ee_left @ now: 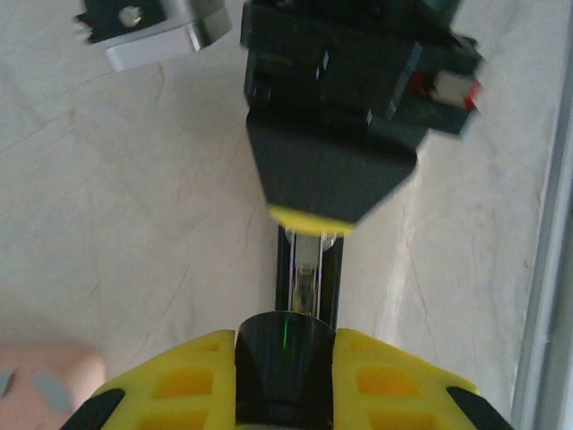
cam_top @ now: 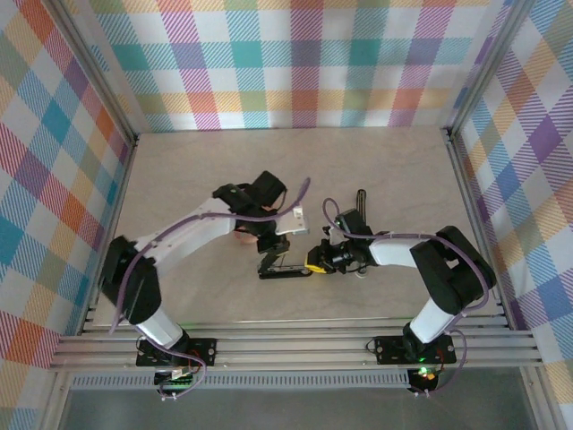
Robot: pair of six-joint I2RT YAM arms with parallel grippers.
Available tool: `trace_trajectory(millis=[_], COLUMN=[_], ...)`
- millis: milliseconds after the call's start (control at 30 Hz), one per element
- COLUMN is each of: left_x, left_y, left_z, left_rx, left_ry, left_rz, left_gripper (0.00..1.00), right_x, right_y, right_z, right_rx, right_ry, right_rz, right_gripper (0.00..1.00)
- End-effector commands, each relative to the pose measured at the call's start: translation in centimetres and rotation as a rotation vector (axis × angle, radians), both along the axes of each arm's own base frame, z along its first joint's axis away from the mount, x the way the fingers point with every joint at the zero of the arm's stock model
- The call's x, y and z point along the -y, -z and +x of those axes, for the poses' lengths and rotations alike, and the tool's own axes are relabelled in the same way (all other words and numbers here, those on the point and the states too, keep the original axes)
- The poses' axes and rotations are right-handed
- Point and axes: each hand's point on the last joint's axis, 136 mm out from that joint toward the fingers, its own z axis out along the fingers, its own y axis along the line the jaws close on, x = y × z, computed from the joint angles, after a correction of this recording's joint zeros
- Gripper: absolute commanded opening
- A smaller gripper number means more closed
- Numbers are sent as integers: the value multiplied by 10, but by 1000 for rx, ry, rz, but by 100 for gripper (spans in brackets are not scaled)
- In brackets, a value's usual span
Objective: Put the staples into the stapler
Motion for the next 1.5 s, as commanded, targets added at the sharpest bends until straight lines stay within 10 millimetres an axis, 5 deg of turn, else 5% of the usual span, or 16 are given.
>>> trace_trajectory(millis=[0,200,500,667,867,1000,1200,1333,1467], left_x=[41,35,39,45,39,40,47,46,47], left_y=[0,33,73,95,118,103,65,47,25], left_z=[11,13,4,0,-9,-2,12,16,21], left_rx=[-3,-41,-122,-152,-175,-141,-94,-75,-54], left_ry=[-39,-79,-102,-108,-108,-128,-174,-194,-225], left_rz=[-80,29,116,180,265,245,154,118,62], left_gripper=[0,0,0,0,0,0,23,48,56], right_x=[-4,22,105,147,164,171,173,175,175], right_y=[1,-9,-36,-43,-38,-36,-25,-15,1], right_z=[-10,-9,-5,20,76,117,162,181,190], right_rx=[-13,19,23,64,102,146,174,177,159], right_ry=[-4,67,226,279,263,227,152,114,75], right_rz=[46,33,-200,-425,-555,-653,-743,-787,-814], right_gripper=[19,29,43,53,59,61,62,61,60])
